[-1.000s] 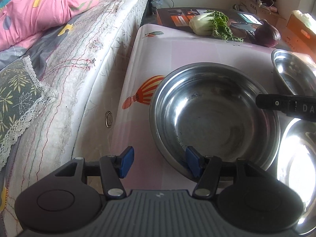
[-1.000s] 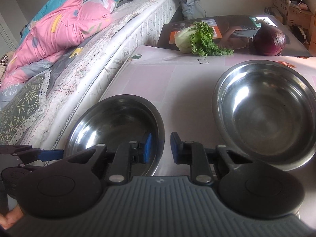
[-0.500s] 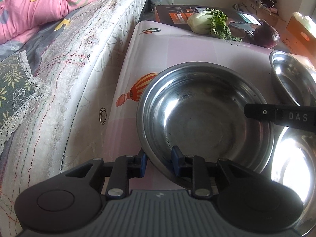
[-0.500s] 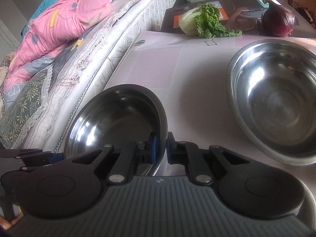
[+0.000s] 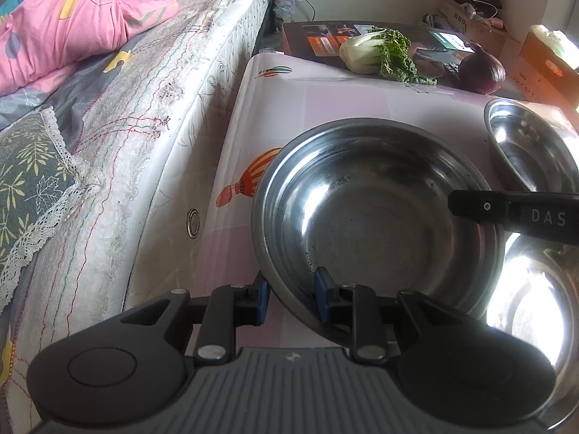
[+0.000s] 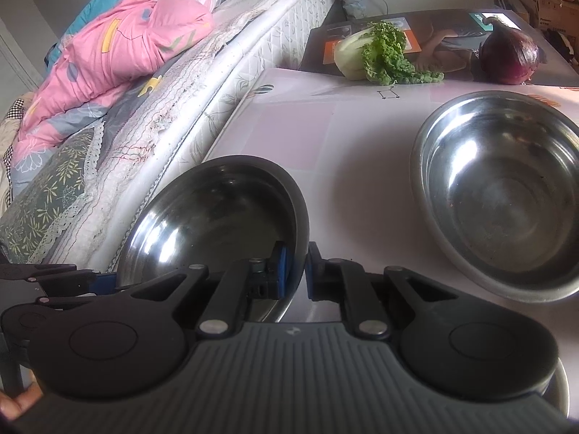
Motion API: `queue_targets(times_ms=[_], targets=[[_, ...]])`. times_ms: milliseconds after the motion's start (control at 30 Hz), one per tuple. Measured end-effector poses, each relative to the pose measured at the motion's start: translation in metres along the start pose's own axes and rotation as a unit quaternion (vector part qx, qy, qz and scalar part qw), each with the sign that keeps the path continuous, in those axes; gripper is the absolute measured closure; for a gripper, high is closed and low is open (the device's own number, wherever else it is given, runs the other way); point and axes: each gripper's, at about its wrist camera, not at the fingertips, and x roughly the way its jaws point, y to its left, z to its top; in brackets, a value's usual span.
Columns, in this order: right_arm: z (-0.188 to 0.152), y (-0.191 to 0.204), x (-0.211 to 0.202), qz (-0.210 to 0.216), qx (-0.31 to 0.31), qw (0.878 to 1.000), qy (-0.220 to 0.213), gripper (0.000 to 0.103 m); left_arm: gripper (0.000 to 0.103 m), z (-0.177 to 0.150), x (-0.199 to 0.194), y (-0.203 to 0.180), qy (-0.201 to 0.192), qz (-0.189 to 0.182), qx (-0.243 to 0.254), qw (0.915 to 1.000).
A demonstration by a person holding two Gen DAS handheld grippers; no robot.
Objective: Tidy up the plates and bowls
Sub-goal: 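Carry the large steel plate with both grippers and lower it onto another steel plate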
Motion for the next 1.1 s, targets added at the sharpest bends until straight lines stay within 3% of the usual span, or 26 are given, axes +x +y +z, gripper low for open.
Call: queue_targets(times_ms=[633, 1100], targets=[[0.004, -0.002, -0.044, 0.0, -0.002, 0.999, -0.032, 0.093, 0.076, 0.007, -0.041, -0.014, -0.042, -0.001, 0.011, 0.9991], [0.009, -0.043, -0.091, -0.023, 0.025, 0.998, -0.06, 0.092, 0.076, 0.026, -0.059, -0.062, -0.068, -0.02, 0.04, 0.9967]])
